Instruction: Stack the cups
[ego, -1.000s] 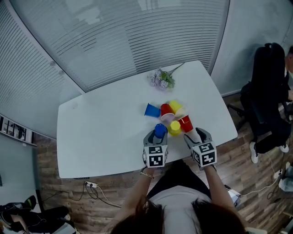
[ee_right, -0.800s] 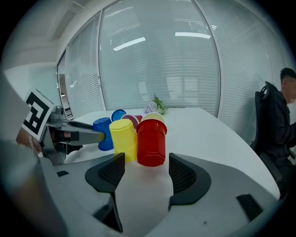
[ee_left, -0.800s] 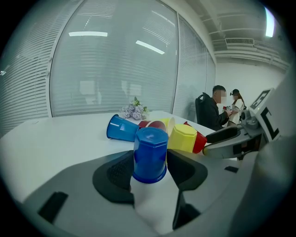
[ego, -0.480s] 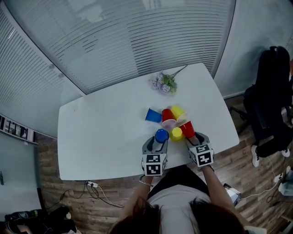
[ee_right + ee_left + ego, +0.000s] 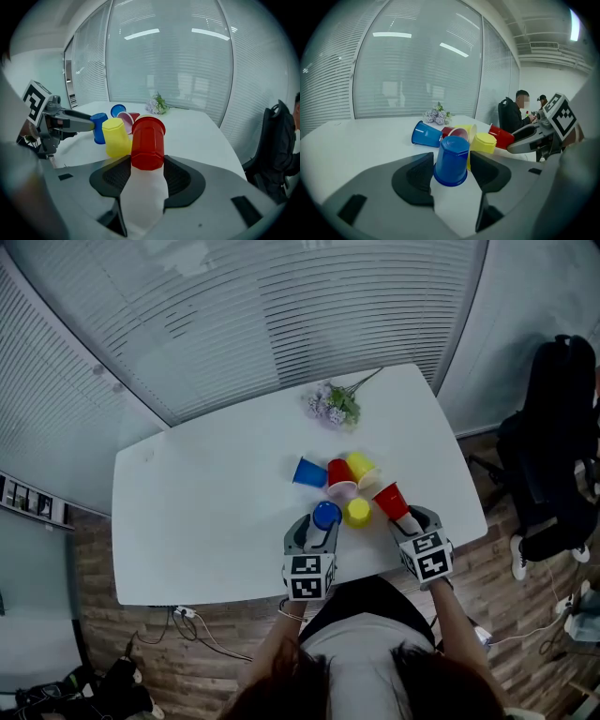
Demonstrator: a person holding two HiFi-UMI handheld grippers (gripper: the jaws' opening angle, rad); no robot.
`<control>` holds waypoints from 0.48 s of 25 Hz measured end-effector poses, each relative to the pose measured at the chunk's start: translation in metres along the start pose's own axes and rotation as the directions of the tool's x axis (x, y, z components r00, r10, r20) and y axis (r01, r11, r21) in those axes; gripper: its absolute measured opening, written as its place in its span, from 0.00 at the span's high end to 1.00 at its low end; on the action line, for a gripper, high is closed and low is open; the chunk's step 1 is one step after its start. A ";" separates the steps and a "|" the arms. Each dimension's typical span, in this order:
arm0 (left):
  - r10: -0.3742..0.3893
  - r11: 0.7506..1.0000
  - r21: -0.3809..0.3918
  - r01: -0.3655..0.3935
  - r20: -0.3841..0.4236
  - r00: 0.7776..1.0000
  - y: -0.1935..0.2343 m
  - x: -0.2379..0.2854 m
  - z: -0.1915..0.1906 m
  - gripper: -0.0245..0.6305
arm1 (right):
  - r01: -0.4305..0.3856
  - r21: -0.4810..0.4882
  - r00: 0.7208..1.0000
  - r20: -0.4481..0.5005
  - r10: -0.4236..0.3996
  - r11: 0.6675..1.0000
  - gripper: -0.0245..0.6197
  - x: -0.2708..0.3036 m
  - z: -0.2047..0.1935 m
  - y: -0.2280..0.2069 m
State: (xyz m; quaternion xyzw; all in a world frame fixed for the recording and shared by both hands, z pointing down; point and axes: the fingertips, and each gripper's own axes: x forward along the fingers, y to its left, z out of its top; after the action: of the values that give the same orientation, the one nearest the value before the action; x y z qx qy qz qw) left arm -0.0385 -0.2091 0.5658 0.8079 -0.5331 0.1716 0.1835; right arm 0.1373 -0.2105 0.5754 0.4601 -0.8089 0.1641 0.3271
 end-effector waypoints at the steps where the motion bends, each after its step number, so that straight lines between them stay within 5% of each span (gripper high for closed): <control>1: -0.002 1.000 -0.001 0.002 0.002 1.000 -0.001 -0.001 0.000 0.58 | -0.008 -0.020 1.000 -0.010 0.008 1.000 0.58 -0.003 0.002 -0.001; 7: 0.001 1.000 -0.008 -0.001 0.011 1.000 -0.007 -0.007 0.000 0.58 | -0.098 -0.175 0.987 -0.142 0.073 0.980 0.59 -0.019 0.007 0.000; 12: 0.008 1.000 -0.022 -0.007 0.017 1.000 -0.005 -0.011 0.001 0.58 | -0.185 -0.333 0.955 -0.282 0.090 0.925 0.59 -0.023 0.006 0.001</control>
State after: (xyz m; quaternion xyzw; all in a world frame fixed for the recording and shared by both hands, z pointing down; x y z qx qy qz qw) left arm -0.0377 -0.1989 0.5588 0.8052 -0.5395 0.1595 0.1873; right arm 0.1426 -0.1987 0.5550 0.3093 -0.8053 0.0973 0.4963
